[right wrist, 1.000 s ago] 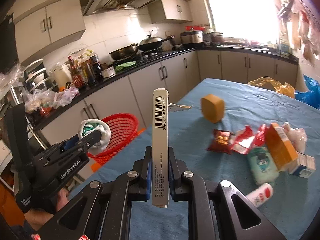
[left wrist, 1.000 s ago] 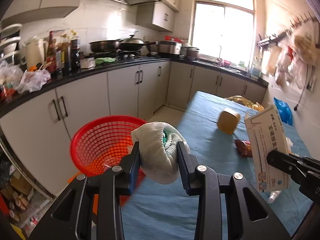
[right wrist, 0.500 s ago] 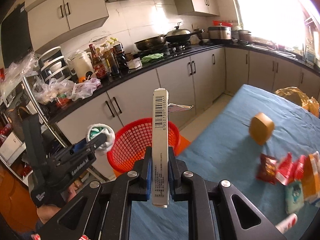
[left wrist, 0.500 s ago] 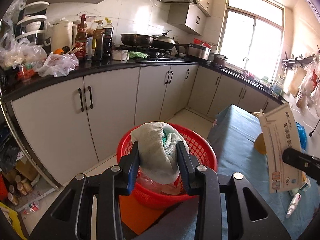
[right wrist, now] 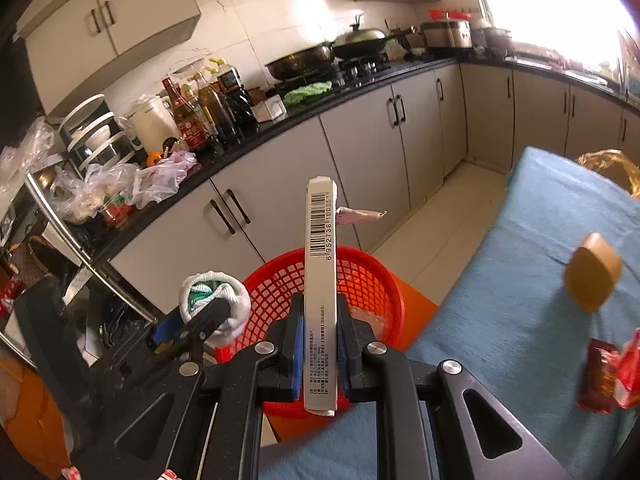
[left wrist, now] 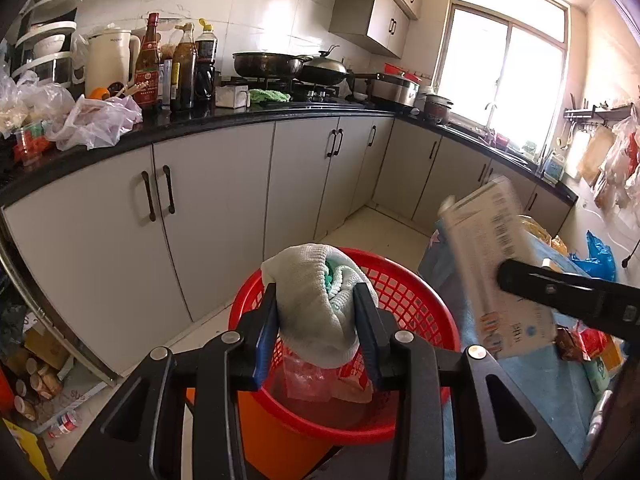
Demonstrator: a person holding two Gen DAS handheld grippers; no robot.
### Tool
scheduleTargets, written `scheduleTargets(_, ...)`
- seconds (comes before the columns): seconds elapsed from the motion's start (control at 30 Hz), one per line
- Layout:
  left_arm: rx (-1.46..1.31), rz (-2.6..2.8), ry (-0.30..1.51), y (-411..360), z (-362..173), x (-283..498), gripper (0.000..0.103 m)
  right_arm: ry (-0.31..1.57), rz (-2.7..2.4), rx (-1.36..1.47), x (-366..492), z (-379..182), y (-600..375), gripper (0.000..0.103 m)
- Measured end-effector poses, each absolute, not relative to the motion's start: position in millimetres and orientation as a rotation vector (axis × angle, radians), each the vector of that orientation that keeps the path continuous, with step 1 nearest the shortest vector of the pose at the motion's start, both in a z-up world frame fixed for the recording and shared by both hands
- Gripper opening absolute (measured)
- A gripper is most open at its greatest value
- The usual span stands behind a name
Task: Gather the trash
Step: 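Lower the white box into the red basket and open the right tool, then grasp the white spray bottle with the left tool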
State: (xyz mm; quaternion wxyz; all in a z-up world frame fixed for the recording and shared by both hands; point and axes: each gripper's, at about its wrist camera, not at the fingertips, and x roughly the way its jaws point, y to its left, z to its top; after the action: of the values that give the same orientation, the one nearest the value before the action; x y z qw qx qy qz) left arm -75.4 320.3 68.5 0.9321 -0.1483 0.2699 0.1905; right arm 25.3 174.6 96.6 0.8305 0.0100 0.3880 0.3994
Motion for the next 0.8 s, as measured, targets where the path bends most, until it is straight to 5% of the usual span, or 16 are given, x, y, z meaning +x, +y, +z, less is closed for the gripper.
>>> scheduleTargets(0.07, -0.301, 0.386, 0.565, 321.8, 64.5, -68.9, 0.053, 0.827, 0.831, 0.015, 33.0, 91.9, 180.5, 0.027)
scheduleTargets(0.4, -0.260, 0.345, 0.546, 294.0, 71.6, -79.3, 0.062, 0.742, 0.776, 0.055, 15.6, 108.5, 111.1, 0.033)
scheduleTargets(0.5, -0.259, 0.297, 0.539, 275.2, 76.8, -83.2, 0.069, 0.727, 0.747, 0.056, 2.5, 109.3, 79.5, 0.042)
scheduleTargets(0.8, -0.152, 0.149, 0.572, 193.8, 84.2, -79.2, 0.072, 0.710, 0.633, 0.098, -25.3, 99.5, -21.0, 0.044)
